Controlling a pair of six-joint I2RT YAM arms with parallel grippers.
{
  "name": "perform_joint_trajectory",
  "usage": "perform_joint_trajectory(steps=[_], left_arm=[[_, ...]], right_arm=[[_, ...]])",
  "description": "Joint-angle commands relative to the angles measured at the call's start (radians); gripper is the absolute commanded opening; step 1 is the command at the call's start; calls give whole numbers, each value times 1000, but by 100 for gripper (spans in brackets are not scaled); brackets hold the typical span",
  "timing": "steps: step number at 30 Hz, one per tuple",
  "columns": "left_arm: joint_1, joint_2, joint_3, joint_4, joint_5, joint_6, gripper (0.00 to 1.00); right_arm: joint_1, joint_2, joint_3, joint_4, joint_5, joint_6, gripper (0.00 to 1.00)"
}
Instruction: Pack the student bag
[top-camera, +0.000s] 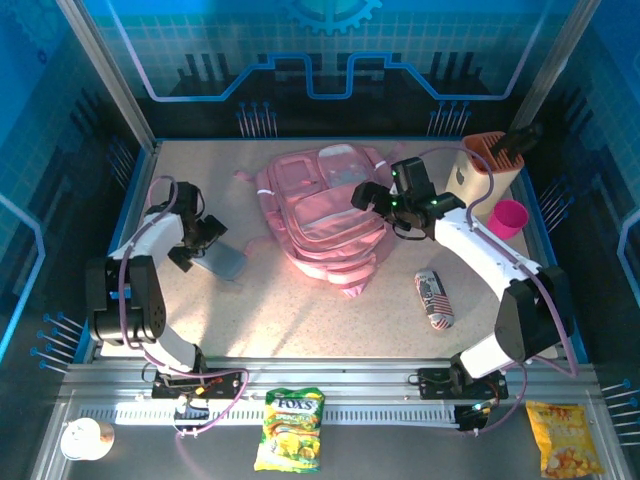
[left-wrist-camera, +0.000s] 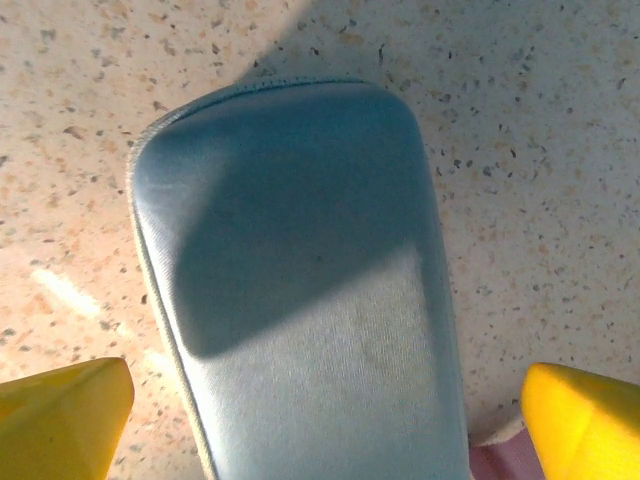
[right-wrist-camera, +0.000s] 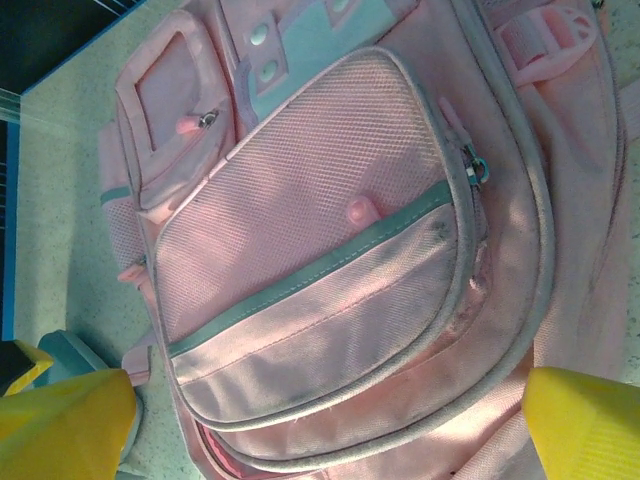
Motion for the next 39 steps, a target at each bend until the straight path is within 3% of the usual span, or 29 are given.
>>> perform_joint_trajectory(steps=[1,6,23,27,31,34,39], left_arm=[[9,38,21,3,46,-9,99],[10,97,52,-43,-9,-27,99],[7,145,40,-10,35,-13,93],[7,127,42,-2,58,-10,85],[-2,57,42,14,113,-16,77],[-2,4,57,47,243,-34,71],[-21,-45,103,91,410,-98,69]], right_arm=[[14,14,32,11,-24,-7,100],[14,15,24,25,-36,4,100],[20,36,24,51,-69,22,100],[29,41,24,60,-77,20,100],[52,46,7,131,-128,-5,97],[76,61,-15,221,-188,-7,96],[137,132,-1,353,-316,20,96]])
